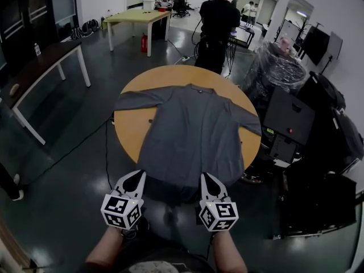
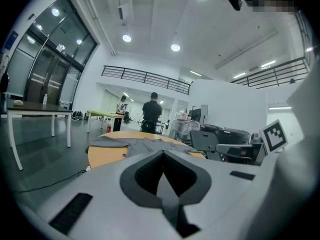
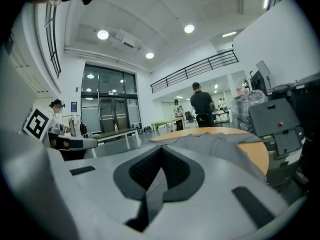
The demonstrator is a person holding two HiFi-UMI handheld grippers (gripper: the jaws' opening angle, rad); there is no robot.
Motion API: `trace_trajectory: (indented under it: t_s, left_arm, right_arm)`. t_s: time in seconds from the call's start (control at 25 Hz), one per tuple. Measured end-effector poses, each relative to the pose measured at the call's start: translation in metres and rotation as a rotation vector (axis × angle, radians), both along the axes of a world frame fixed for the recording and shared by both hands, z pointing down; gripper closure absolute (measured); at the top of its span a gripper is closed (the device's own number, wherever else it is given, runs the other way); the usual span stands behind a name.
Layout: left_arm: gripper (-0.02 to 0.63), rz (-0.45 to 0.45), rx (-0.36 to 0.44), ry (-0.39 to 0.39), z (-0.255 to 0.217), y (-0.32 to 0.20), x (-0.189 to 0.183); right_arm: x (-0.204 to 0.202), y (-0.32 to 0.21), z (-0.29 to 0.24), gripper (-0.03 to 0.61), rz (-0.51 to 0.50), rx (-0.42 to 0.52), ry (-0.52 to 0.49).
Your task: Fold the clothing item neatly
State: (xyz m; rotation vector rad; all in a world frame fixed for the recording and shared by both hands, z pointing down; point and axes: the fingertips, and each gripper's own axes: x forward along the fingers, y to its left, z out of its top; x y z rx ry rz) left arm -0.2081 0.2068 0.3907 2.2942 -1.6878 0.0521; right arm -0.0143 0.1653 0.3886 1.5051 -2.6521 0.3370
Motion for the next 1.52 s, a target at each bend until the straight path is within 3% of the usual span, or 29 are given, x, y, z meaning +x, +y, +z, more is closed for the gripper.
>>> trace_trajectory:
  t_s: [0.2, 0.56, 0.84, 1.24, 1.52]
  left_arm:
    - [0.604, 0.049, -0.015, 0.025, 0.008, -0.034, -0.044]
    - [0.604, 0.14, -0.042, 0.028, 0.017, -0.088, -0.084]
    - [0.604, 0.094, -0.064, 0.022, 0.024, -0.117, -0.097]
    - [0.604, -0.038, -0.05, -0.011, 0.011, -0.15, -0.095]
    - [0.604, -0.119, -0.107, -0.022, 0.032, -0.154, -0.123]
  right_arm:
    - [-0.048, -0.031, 0.0, 0.589, 0.032, -0.001, 0.0]
    - [-0.101, -0.065, 0.019, 0.589, 0.09, -0.063, 0.044]
    - [-0.111, -0.11, 0.023, 0.589, 0.062, -0.072, 0.02]
    - [-0.132, -0.165, 0.018, 0.589, -0.112, -0.056, -0.013]
    - [-0.163, -0.18, 0.037, 0.589, -0.184, -0.113, -0.026]
